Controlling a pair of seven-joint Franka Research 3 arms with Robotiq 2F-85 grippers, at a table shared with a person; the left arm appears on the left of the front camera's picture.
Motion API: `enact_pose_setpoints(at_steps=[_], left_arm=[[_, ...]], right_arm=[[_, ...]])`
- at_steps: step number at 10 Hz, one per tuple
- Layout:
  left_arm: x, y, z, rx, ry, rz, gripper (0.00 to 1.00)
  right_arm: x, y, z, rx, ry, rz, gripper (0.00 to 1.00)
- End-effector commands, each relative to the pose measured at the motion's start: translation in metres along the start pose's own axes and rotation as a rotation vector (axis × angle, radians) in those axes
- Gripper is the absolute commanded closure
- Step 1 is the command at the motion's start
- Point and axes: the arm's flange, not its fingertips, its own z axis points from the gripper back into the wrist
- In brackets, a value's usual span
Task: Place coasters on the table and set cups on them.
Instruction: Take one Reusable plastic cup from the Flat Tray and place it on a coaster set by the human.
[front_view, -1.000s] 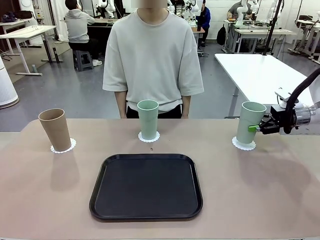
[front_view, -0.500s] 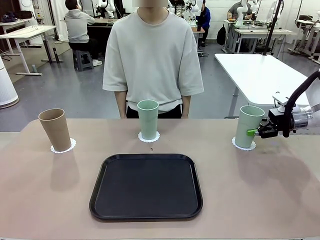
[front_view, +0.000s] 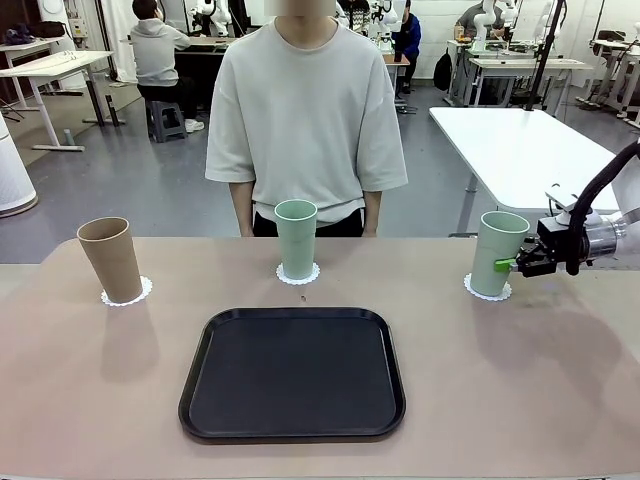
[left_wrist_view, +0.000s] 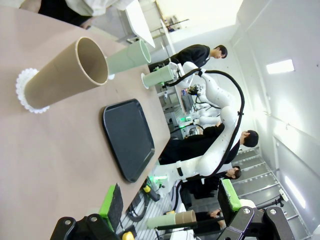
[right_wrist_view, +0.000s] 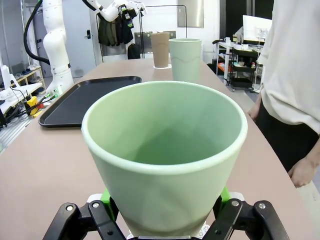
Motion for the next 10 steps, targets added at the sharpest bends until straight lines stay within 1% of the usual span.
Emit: enact_pose_setpoints(at_steps=[1,10], left_arm=[[0.0004,-0.0020,0.0007,0.003,-0.007,0.006,0.00],[0.0004,-0.0020,0.0007,0.003,-0.007,0.006,0.00]], right_arm=[[-0.0007,-0.0033,0.0039,0.018,0.015,0.015,0.15],[-0.0050,-0.0062,0.0090,0.020,0.018,0.004,0.15]])
